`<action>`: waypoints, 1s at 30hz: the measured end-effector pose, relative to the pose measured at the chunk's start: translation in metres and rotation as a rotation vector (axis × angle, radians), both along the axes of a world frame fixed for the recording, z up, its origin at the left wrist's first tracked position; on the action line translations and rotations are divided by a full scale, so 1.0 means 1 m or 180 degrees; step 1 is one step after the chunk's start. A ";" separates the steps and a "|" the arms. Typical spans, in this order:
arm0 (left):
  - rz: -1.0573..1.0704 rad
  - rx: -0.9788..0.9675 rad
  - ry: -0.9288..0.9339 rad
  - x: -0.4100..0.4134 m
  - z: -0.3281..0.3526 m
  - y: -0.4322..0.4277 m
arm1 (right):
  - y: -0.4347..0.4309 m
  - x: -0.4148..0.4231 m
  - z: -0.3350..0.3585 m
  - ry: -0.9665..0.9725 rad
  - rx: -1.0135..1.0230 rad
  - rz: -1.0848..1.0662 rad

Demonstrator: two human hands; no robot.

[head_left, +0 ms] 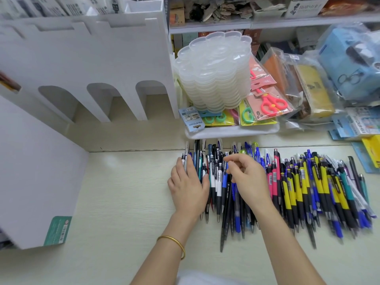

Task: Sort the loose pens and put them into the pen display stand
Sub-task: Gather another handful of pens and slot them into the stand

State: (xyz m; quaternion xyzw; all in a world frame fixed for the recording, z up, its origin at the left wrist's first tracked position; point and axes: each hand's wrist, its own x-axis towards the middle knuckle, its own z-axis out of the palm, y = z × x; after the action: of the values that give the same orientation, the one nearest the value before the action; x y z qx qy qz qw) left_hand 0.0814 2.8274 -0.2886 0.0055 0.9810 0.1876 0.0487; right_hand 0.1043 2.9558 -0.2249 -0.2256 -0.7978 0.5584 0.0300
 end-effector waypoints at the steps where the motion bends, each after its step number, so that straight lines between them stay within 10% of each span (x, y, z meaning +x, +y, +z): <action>1: 0.0044 0.0017 0.0055 -0.002 -0.001 0.001 | 0.000 0.000 0.000 -0.0004 0.0001 0.0001; 30: 0.0310 0.0127 -0.0131 -0.014 0.000 0.009 | 0.003 0.000 0.000 0.0000 -0.0032 0.0025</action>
State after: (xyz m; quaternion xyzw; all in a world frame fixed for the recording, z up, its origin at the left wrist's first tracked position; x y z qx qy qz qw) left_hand 0.0676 2.8361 -0.2887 -0.0452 0.9750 0.2094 0.0595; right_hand 0.1040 2.9591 -0.2247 -0.2226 -0.7958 0.5625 0.0266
